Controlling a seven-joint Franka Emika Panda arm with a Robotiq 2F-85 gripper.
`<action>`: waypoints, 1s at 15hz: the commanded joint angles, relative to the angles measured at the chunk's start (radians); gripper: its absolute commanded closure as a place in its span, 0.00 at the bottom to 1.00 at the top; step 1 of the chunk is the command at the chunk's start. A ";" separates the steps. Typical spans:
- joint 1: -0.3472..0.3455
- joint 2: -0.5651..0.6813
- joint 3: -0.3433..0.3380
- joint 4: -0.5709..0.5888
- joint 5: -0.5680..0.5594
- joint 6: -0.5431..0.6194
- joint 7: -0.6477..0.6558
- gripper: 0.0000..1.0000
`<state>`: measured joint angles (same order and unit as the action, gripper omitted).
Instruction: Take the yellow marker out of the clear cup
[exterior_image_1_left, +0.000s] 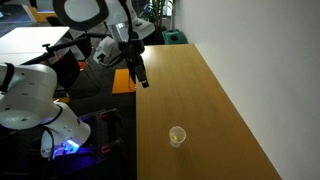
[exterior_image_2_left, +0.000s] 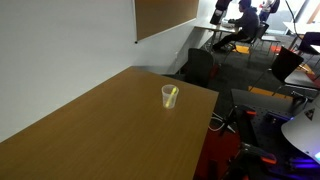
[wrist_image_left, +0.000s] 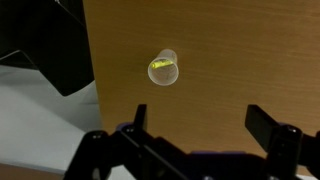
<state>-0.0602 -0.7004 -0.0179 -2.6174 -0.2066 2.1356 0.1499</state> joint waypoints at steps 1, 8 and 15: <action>-0.036 0.166 0.024 0.087 0.090 0.078 0.142 0.00; -0.089 0.442 0.124 0.200 0.130 0.271 0.552 0.00; -0.038 0.559 0.113 0.231 0.063 0.328 0.735 0.00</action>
<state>-0.1250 -0.1405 0.1221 -2.3870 -0.1396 2.4662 0.8837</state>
